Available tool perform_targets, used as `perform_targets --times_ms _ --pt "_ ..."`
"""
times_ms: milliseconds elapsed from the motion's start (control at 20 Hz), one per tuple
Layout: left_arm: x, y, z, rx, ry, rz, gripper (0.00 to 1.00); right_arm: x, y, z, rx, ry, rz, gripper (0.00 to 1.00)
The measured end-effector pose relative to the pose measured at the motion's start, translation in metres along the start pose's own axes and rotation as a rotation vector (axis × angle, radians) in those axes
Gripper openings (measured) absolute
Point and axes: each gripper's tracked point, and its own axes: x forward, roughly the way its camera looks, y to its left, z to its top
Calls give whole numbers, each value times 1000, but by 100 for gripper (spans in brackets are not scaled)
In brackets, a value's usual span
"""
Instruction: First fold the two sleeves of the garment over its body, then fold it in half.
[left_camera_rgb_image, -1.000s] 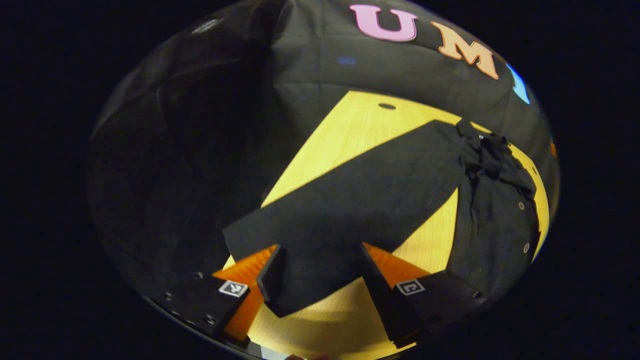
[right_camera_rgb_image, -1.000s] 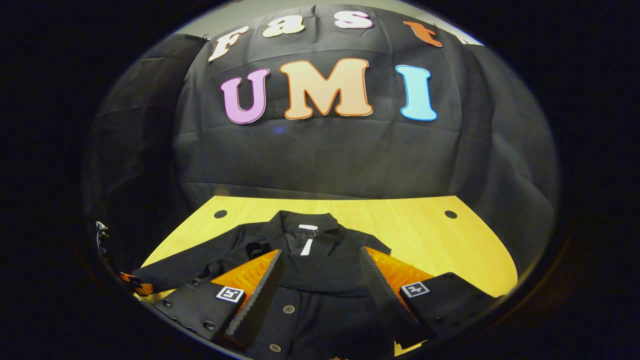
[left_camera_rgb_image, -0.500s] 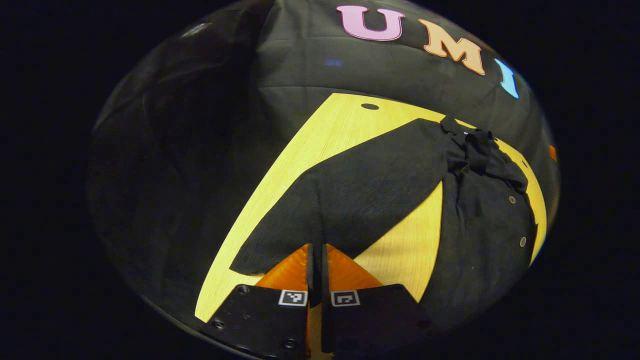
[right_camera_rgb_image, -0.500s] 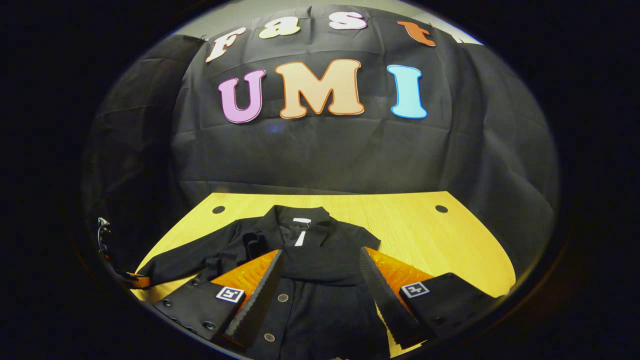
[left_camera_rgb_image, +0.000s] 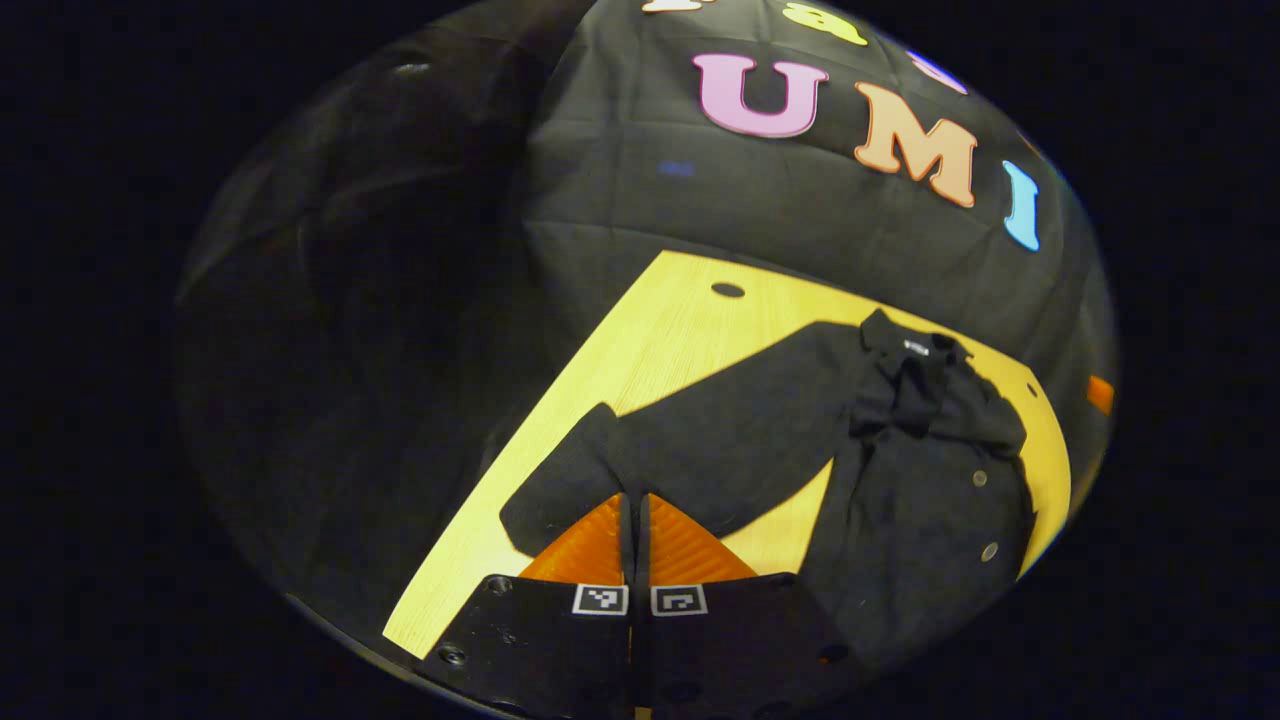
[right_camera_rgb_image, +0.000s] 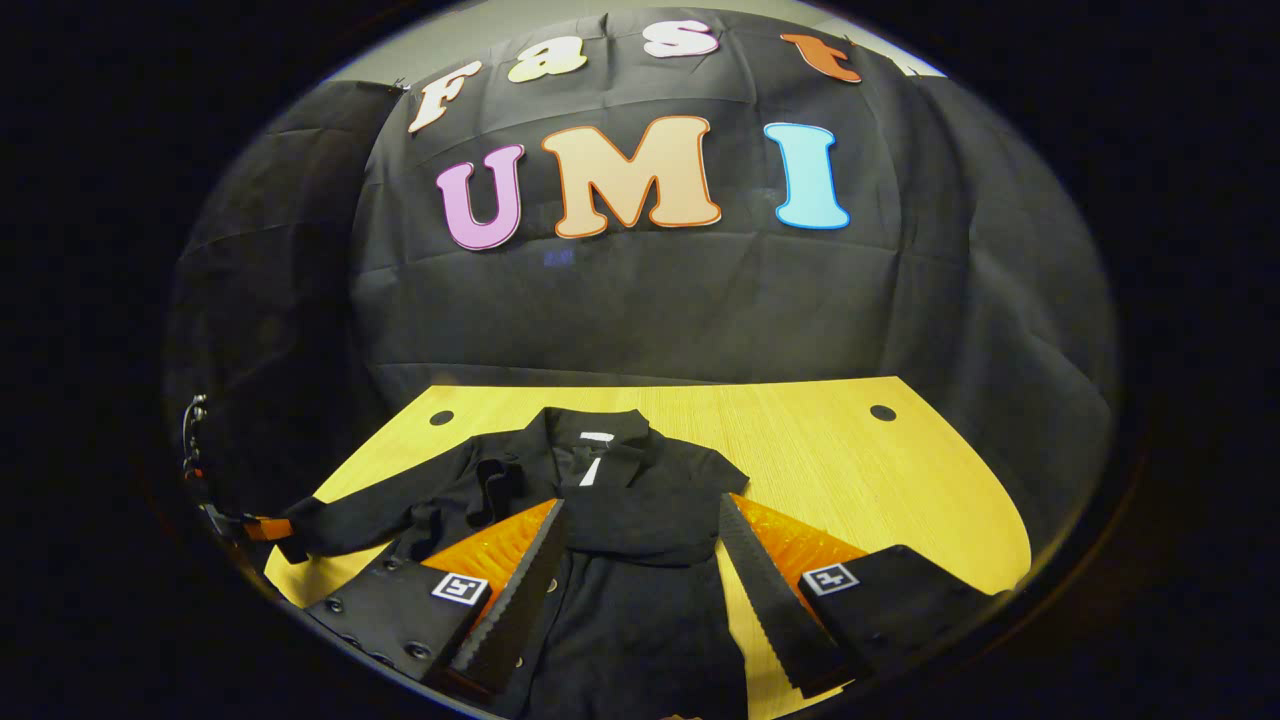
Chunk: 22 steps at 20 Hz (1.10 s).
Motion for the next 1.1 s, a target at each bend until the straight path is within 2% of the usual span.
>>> perform_targets --times_ms 150,200,300,350,400,650,1100 --pt "-2 -22 37 24 -67 -18 0 -1 -17 -1 14 0 9 98" --pt "-2 -31 49 31 -88 -28 0 -2 -23 0 24 -3 9 94" --pt "-4 -54 68 27 -111 -57 0 -3 -34 -2 40 -2 10 98" --pt "-3 -66 76 26 -124 -74 0 -3 -40 -1 45 -4 8 94" --pt "-3 -79 83 31 -133 -91 0 -5 -46 -1 49 -5 7 98" --pt "-7 -142 111 103 -178 -169 0 -9 -72 -5 69 -8 3 98" --pt "3 -252 122 197 -201 -305 0 -10 -117 -11 112 -3 -7 98"
